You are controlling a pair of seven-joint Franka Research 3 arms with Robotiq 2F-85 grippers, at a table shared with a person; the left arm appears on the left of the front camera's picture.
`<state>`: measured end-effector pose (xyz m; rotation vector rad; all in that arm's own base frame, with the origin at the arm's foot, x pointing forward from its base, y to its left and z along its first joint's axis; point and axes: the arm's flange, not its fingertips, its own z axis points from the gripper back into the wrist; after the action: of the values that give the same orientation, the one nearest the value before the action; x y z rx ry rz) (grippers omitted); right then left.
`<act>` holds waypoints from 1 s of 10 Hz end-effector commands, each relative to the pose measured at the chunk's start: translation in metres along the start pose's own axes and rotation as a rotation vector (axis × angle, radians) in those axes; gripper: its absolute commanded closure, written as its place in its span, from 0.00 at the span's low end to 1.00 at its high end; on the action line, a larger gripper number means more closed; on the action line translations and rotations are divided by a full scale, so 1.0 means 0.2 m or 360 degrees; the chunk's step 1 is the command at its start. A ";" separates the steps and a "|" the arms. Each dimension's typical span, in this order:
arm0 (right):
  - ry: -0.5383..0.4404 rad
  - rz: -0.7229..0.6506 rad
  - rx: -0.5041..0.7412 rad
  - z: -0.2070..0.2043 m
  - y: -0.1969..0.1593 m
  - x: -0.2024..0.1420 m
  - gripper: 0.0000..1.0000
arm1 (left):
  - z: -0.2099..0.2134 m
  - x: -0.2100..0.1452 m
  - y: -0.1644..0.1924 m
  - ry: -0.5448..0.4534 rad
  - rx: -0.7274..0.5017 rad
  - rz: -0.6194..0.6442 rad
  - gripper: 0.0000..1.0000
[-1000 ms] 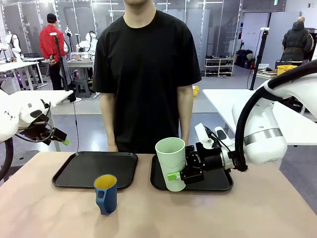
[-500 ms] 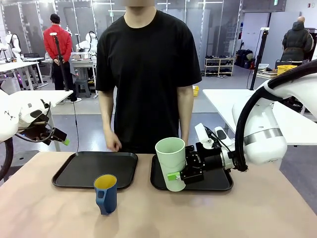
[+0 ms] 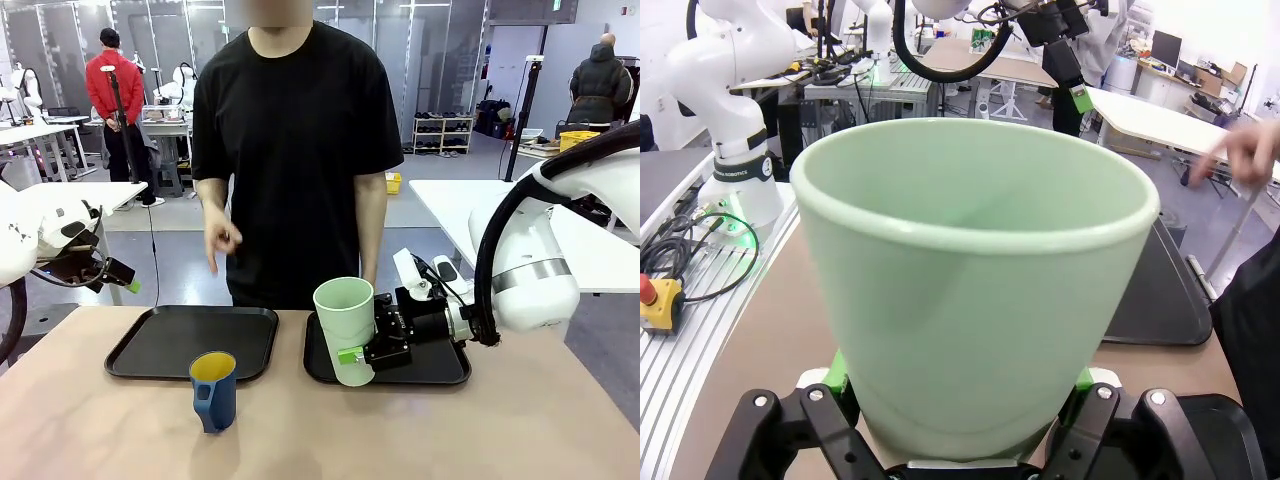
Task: Sort and store the cups by type.
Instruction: Place the picked Reusable plastic cup into the Flat Tray indicated by the person.
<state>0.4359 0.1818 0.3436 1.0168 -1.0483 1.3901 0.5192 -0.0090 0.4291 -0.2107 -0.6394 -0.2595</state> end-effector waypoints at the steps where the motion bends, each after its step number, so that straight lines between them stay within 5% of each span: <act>1: -0.0003 0.0009 -0.0001 0.00 -0.01 0.02 0.23 | 0.00 0.01 0.00 -0.0008 -0.0003 0.0012 0.00; 4: -0.0003 0.0009 -0.0001 0.00 -0.01 0.02 0.23 | 0.00 0.01 0.00 -0.0008 -0.0003 0.0012 0.00; 5: 0.0000 0.0000 0.0000 0.00 0.00 0.00 0.15 | 0.00 0.01 0.00 -0.0008 -0.0003 0.0012 0.00; 10: -0.0127 0.0122 0.0036 -0.17 -0.26 -0.02 0.15 | 0.00 0.01 0.00 -0.0008 -0.0003 0.0012 0.00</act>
<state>0.4684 0.2034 0.3384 1.0406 -1.0973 1.4321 0.5192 -0.0090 0.4291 -0.2107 -0.6395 -0.2594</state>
